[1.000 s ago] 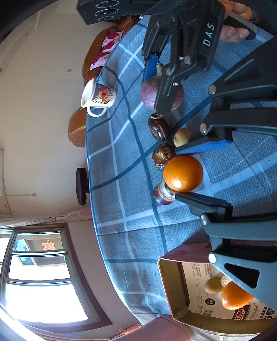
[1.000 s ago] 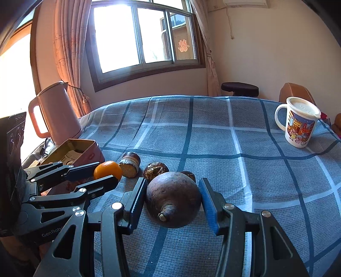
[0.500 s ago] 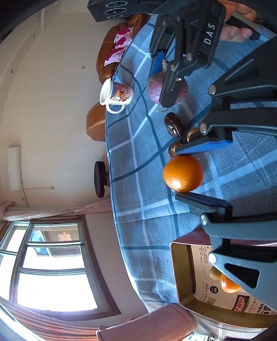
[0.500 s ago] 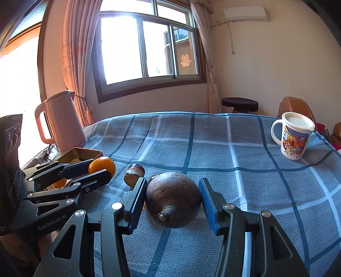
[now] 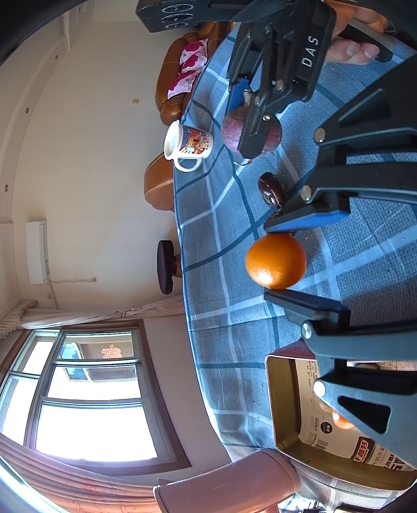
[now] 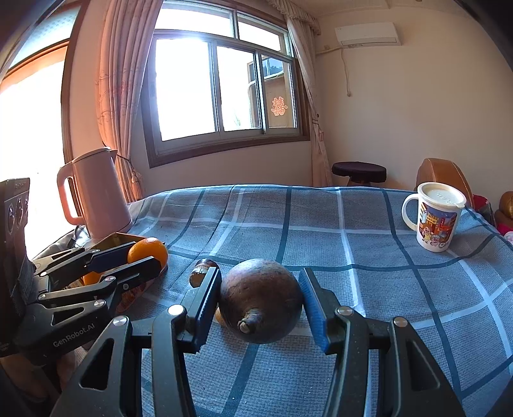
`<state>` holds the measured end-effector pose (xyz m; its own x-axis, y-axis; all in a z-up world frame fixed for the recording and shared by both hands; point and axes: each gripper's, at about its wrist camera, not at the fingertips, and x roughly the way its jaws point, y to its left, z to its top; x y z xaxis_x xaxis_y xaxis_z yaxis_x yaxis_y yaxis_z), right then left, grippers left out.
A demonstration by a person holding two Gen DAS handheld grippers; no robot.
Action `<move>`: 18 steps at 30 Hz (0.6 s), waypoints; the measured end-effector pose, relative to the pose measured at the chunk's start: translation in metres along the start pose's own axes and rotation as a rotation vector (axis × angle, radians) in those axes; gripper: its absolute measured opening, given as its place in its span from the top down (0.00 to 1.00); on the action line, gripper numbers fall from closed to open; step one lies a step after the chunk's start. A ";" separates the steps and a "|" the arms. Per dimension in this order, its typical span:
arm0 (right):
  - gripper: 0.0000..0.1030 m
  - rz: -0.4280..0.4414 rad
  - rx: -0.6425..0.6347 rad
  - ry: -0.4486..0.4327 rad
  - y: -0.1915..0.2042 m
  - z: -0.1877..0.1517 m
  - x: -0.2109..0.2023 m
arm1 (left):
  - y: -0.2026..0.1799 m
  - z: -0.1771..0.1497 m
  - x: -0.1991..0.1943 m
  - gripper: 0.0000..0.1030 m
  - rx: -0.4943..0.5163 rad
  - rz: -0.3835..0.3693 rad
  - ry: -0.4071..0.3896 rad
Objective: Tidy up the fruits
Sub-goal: 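Carry the orange in the left tool and purple fruit in the right tool over the tin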
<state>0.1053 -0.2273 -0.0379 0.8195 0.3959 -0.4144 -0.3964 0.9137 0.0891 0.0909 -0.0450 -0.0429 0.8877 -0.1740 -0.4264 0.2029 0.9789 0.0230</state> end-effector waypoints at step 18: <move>0.49 -0.009 -0.024 -0.070 0.006 -0.002 -0.014 | 0.002 -0.001 -0.014 0.64 -0.010 0.022 -0.059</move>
<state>0.0907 -0.2279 -0.0329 0.8498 0.3934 -0.3507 -0.3975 0.9154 0.0638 0.0788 -0.0409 -0.0380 0.9149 -0.1583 -0.3714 0.1795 0.9835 0.0229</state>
